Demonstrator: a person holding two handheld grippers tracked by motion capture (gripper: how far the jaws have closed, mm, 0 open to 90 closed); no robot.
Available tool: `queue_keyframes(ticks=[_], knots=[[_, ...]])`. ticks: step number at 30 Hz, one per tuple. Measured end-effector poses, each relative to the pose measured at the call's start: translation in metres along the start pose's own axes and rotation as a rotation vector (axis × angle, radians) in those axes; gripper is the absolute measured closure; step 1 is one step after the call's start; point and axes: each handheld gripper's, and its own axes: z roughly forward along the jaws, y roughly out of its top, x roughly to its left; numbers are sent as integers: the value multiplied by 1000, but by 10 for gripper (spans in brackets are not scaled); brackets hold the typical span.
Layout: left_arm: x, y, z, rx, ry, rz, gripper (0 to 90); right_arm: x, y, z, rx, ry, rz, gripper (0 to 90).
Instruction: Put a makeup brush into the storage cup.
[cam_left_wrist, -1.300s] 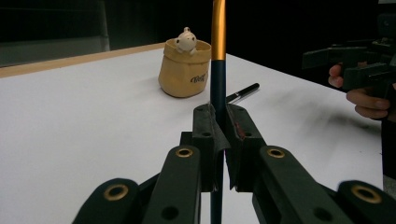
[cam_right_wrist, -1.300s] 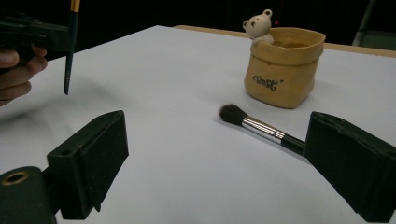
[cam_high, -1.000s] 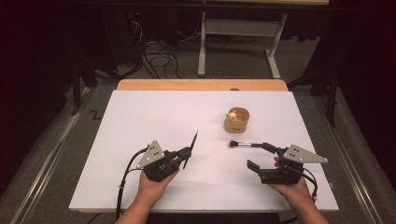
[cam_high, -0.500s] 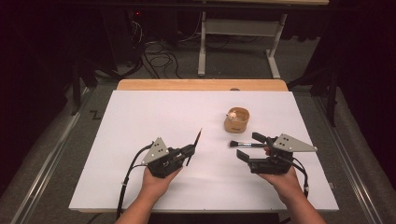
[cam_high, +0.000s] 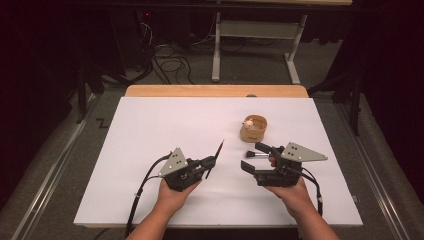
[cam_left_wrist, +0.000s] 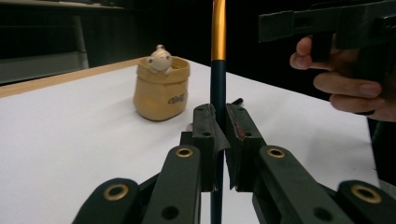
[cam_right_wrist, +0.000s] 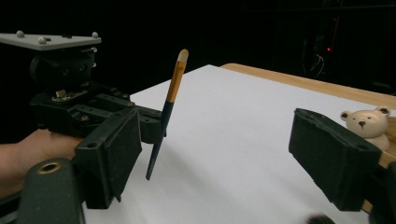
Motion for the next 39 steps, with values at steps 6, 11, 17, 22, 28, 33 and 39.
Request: queue_keyframes(ticks=[6,11,17,22,28,33,39], knots=[[-9,-1,10,-2,-26,-1,829,1,-4,0,2,34,37,215],[-19,-1,17,2,-49,8,829,5,-6,2,14,54,25,269],[-27,-4,24,17,-72,27,829,10,-6,2,-8,88,18,342],[-34,-5,26,20,-88,38,829,13,-6,2,-19,114,33,404],[-36,-6,27,26,-90,35,829,13,-7,3,-14,134,49,465],[-37,-8,29,33,-93,39,829,13,-8,4,-13,140,60,522],[-38,-7,28,18,-98,37,828,12,-11,5,-23,134,68,616]])
